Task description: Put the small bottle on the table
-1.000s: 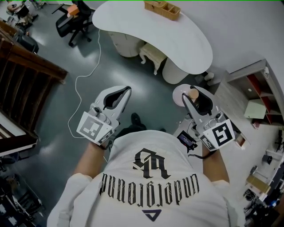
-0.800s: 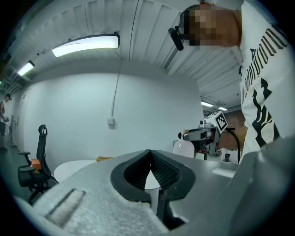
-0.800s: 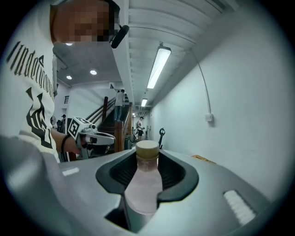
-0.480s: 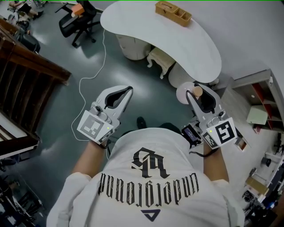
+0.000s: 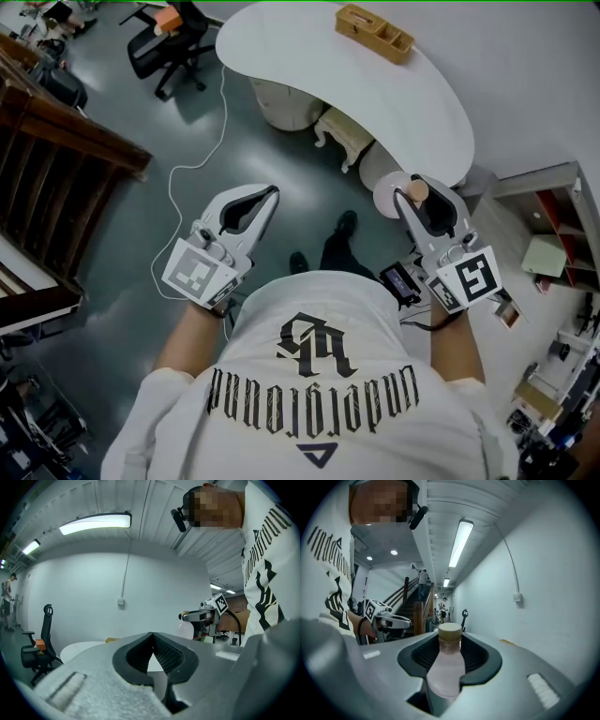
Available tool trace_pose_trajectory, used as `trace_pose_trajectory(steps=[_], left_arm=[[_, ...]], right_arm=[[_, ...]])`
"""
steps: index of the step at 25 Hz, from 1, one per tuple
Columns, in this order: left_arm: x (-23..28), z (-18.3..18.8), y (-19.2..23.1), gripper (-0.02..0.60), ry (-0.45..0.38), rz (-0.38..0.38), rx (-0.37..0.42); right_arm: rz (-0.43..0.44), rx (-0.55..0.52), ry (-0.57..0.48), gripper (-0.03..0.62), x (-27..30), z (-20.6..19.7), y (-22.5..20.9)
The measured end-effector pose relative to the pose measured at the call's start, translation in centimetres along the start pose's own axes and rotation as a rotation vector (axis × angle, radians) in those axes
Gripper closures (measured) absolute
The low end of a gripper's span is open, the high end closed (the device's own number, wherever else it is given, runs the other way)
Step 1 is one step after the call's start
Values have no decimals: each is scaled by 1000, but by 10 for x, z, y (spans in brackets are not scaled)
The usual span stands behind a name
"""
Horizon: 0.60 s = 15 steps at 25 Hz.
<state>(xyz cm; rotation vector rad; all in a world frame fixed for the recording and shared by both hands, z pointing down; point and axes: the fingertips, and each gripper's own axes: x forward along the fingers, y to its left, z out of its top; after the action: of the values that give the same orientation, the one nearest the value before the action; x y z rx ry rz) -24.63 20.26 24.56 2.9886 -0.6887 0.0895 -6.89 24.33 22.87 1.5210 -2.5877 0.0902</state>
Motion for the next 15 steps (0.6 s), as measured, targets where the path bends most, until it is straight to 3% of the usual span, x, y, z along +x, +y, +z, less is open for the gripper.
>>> trace_pose_trajectory(steps=[7,15], left_arm=[[45,-9,31,574,20,31,-24],[133,-14,69,574,31,46,-50]], right_arm=[[28,5,8,456,34,-5,-52],[57,-9,23,456,74,-13,-138]])
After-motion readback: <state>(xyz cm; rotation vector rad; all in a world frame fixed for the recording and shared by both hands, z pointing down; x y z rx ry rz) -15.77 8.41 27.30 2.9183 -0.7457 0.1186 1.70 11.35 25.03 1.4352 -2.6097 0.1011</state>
